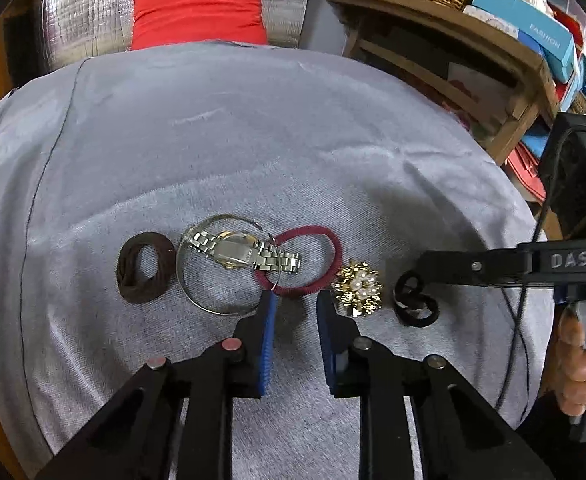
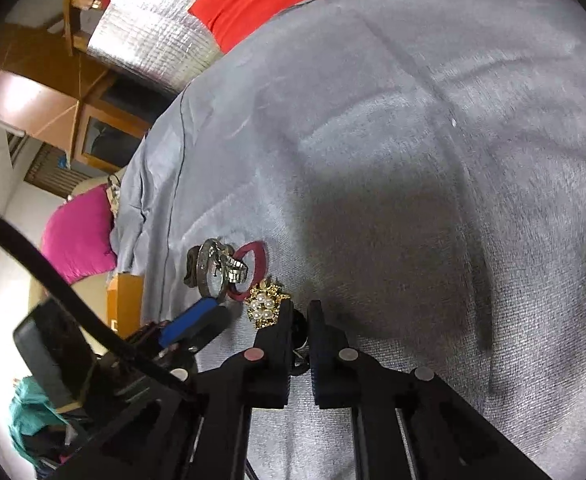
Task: Organize jewelry
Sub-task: 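Grasp the silver bangle with the left tool while the right tool grasps the small black hair tie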
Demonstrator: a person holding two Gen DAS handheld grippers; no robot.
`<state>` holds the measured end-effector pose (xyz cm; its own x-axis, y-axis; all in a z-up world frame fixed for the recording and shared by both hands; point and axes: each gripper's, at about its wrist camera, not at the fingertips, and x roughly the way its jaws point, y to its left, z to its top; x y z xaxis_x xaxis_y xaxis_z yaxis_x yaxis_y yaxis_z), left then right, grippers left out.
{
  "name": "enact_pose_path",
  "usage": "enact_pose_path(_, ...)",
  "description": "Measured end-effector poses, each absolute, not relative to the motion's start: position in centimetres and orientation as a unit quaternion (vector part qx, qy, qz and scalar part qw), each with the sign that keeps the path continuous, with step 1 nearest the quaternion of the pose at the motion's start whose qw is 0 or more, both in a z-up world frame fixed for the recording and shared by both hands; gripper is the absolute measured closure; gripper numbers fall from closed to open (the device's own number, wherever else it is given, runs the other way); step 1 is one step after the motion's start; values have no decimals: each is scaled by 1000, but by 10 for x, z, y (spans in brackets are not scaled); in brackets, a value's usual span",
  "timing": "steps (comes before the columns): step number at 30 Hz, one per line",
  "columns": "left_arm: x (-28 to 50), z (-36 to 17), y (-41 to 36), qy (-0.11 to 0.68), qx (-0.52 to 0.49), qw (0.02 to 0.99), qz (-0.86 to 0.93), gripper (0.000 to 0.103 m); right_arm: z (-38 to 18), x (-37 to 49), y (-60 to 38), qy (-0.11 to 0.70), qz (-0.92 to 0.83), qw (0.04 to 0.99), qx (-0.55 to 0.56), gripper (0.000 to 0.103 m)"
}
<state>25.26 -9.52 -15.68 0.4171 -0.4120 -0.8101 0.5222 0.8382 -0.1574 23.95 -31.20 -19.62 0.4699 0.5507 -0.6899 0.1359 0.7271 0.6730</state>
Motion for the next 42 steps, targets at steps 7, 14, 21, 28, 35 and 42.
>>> enact_pose_path(7,255,-149,-90,451,51,848,-274,82,-196,238,-324,490,139,770,385,69)
enact_pose_path(14,261,-154,-82,455,57,846,-270,82,-200,242,-314,495,134,769,383,58)
enact_pose_path(21,267,-168,-85,471,74,830,-288,82,-205,248,-289,519,131,777,330,78)
enact_pose_path(28,259,-169,-87,473,79,821,-309,89,-202,244,-289,513,136,786,316,96)
enact_pose_path(35,250,-170,-88,489,60,805,-330,92,-192,239,-296,496,124,797,322,96)
enact_pose_path(42,233,-167,-93,497,71,796,-338,93,-192,235,-306,495,107,798,326,96)
